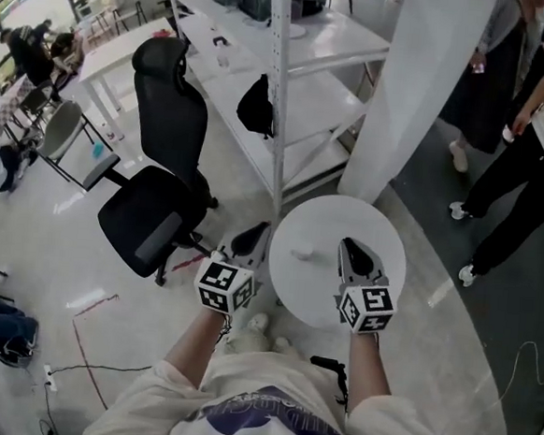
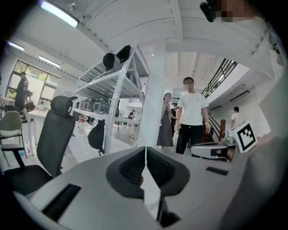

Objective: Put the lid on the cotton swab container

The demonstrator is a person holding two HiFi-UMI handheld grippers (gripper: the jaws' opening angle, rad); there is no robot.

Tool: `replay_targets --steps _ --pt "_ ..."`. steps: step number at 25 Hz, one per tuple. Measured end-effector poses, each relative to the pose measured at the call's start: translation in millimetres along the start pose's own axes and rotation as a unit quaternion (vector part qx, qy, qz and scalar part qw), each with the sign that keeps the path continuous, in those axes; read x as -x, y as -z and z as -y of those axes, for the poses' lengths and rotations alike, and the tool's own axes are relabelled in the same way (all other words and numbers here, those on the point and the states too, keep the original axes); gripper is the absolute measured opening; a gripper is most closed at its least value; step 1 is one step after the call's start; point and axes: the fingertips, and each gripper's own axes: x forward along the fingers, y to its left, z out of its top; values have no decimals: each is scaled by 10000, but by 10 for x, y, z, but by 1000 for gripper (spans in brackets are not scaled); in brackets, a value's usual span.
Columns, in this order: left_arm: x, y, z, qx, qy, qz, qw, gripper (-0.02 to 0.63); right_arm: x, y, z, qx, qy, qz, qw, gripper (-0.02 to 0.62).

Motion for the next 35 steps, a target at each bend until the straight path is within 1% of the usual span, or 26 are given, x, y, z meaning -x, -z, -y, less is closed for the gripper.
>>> replay_targets --steps 3,5,6,9,11,13,16,19,21,25,27,31,35 --pt "201 -25 65 112 -373 143 9991 5 113 -60 -154 -8 309 153 9994 9" --pt "305 -63 90 175 -521 270 9981 5 155 -108 -233 -18 485 266 9985 9" --pt "344 -91 99 144 -565 326 9978 5 176 -142 -261 5 586 330 9977 9" --pt "402 -206 146 -174 -580 509 9969 5 256 -242 -289 133 999 523 9935 9" --pt "393 -283 178 -482 -533 659 9952 3 288 -276 -292 152 1291 633 9895 9" --pt "383 -363 191 -784 -510 805 9924 3 297 -311 -345 198 1466 714 9864 9" --pt "344 -594 241 -1044 -391 1165 9869 1 276 -461 -437 428 1554 901 9828 9" --pt "277 -755 282 -1335 -269 1417 9805 0 236 -627 -438 478 1678 1094 9786 9" --pt "288 -808 269 -1373 -292 1526 9783 0 222 -664 -486 569 1685 1136 9775 9" --pt "301 -867 211 -1247 -401 1603 9783 -2 237 -700 -486 671 1729 1164 9757 9" --pt "325 -903 206 -1281 -414 1639 9772 -2 248 -731 -466 674 1768 1183 9748 9" --pt "332 -916 171 -1371 -452 1585 9767 -2 263 -783 -452 723 1798 1205 9736 9" --pt "317 -939 177 -1486 -429 1660 9739 -2 252 -795 -453 746 1785 1214 9736 9"
